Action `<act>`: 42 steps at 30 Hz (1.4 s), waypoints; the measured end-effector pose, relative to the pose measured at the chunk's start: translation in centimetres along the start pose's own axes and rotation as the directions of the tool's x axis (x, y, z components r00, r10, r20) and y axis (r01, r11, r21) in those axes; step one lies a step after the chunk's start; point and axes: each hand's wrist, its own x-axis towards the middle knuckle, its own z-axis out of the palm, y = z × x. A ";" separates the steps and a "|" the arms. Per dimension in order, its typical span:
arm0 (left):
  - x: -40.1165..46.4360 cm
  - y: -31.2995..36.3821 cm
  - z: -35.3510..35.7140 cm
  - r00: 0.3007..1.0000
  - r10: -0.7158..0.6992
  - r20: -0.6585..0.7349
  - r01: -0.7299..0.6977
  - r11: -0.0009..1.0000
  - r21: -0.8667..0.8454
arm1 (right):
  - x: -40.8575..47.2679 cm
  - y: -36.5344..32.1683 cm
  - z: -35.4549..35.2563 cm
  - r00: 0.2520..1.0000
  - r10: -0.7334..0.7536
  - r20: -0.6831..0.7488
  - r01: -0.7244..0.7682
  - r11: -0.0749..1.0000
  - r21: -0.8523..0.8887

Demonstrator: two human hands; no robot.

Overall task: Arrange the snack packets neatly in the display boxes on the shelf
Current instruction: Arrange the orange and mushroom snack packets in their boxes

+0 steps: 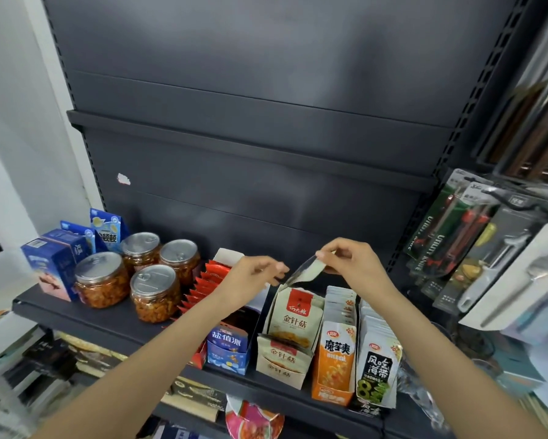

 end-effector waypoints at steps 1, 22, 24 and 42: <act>0.1 -0.4 0.1 0.999 -0.051 0.006 0.051 0.998 0.031 | 0.0 -0.1 -0.3 1.000 -0.019 0.013 0.020 0.999 -0.036; -1.0 -0.4 -1.0 0.958 -0.002 -0.287 -0.069 0.969 -0.235 | -2.4 2.2 -1.5 0.975 -0.039 -0.219 0.063 0.993 0.104; -1.2 -0.3 -1.1 0.955 -0.008 -0.297 -0.065 0.969 -0.237 | -2.5 2.2 -1.5 0.979 -0.036 -0.199 0.067 0.987 0.150; -1.3 -2.2 0.0 0.953 -0.295 -0.071 0.244 0.883 -0.400 | -2.7 2.2 -2.1 0.926 -0.306 -0.221 0.250 0.935 -0.250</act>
